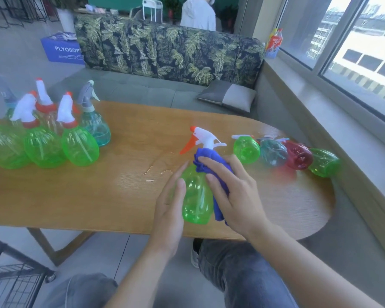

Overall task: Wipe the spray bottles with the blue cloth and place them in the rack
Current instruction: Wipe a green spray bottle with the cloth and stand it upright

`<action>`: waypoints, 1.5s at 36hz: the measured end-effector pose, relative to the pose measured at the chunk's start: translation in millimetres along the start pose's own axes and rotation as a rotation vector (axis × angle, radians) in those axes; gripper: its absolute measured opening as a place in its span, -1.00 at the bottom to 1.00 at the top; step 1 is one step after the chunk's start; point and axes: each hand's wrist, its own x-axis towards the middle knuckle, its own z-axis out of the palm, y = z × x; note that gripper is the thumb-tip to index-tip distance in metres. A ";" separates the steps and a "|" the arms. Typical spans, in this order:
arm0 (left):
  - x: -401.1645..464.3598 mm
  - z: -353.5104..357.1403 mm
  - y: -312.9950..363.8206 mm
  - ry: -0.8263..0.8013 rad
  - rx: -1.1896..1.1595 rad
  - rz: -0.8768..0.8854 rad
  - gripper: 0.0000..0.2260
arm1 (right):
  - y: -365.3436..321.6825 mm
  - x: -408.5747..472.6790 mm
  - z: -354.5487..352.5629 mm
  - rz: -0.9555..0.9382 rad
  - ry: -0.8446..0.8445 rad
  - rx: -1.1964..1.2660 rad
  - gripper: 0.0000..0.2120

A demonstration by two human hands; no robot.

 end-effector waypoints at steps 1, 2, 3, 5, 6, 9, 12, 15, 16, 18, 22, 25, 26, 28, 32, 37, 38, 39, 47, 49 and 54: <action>0.5 -1.6 0.2 0.006 -0.005 -0.011 -0.61 | -1.0 -2.6 2.1 -0.039 0.007 -0.009 -0.63; 0.5 -3.8 0.0 0.013 -0.018 -0.027 -0.61 | -2.4 -6.5 4.1 -0.091 0.012 -0.020 -0.66; 1.1 -6.4 -1.2 0.024 -0.038 -0.047 -0.61 | -4.0 -11.7 5.9 -0.152 0.009 -0.033 -0.69; 2.1 -11.7 -3.0 0.051 -0.049 -0.076 -0.63 | -6.9 -24.1 8.5 -0.284 -0.032 -0.077 -0.71; 3.0 -13.9 -4.1 0.057 -0.041 -0.082 -0.62 | -7.9 -29.9 8.8 -0.349 -0.060 -0.113 -0.72; 4.0 -15.4 -1.8 0.035 -0.063 -0.110 -0.58 | -7.9 -40.8 6.1 -0.519 -0.110 -0.240 -0.73; 3.9 -16.0 1.1 0.006 -0.121 -0.100 -0.57 | -8.7 -40.2 -1.5 -0.586 -0.121 -0.231 -0.73; 4.2 -12.3 2.9 0.008 -0.109 -0.057 -0.56 | -9.7 -26.9 -10.6 -0.432 -0.035 -0.125 -0.68; 4.2 -10.9 2.3 0.014 -0.096 -0.048 -0.57 | -9.4 -20.1 -12.5 -0.340 0.005 -0.081 -0.66; 3.4 -8.3 1.1 -0.005 -0.068 -0.040 -0.57 | -9.6 -6.1 -12.6 -0.135 0.048 -0.029 -0.61; 1.5 -7.8 -3.9 -0.029 -0.016 -0.016 -0.52 | -10.5 1.7 2.9 0.087 0.048 -0.045 -0.58; 1.6 -6.5 -6.7 -0.008 -0.038 -0.033 -0.60 | -15.4 -11.9 11.6 0.000 0.051 -0.104 -0.63; 1.4 -6.6 -6.8 0.005 -0.052 -0.055 -0.60 | -16.1 -17.1 12.7 -0.043 0.047 -0.118 -0.66; 0.8 -7.7 -7.5 0.037 -0.058 -0.093 -0.61 | -14.7 -26.8 13.7 -0.153 0.036 -0.134 -0.70; -0.6 -9.9 -8.0 0.037 -0.062 -0.160 -0.59 | -11.7 -44.1 12.2 -0.341 -0.043 -0.202 -0.71; -1.3 -7.7 -0.5 0.005 -0.140 -0.170 -0.63 | -5.4 -48.5 -3.1 -0.551 -0.136 -0.248 -0.72; -0.9 -7.5 0.5 0.010 -0.129 -0.160 -0.61 | -4.2 -45.8 -6.7 -0.543 -0.132 -0.223 -0.72; -0.2 -7.0 0.4 0.022 -0.112 -0.146 -0.59 | -3.1 -41.9 -9.4 -0.491 -0.107 -0.183 -0.71; -0.8 -3.1 -7.9 -0.001 -0.038 -0.092 -0.63 | 3.6 -5.4 1.9 0.127 0.094 0.096 -0.67; 0.1 -3.7 -9.0 0.025 -0.050 -0.094 -0.62 | -0.6 -9.0 10.3 0.104 0.079 0.080 -0.66; 1.1 -7.7 -11.8 0.063 -0.105 -0.142 -0.60 | -5.5 -27.8 20.0 -0.064 0.047 0.004 -0.70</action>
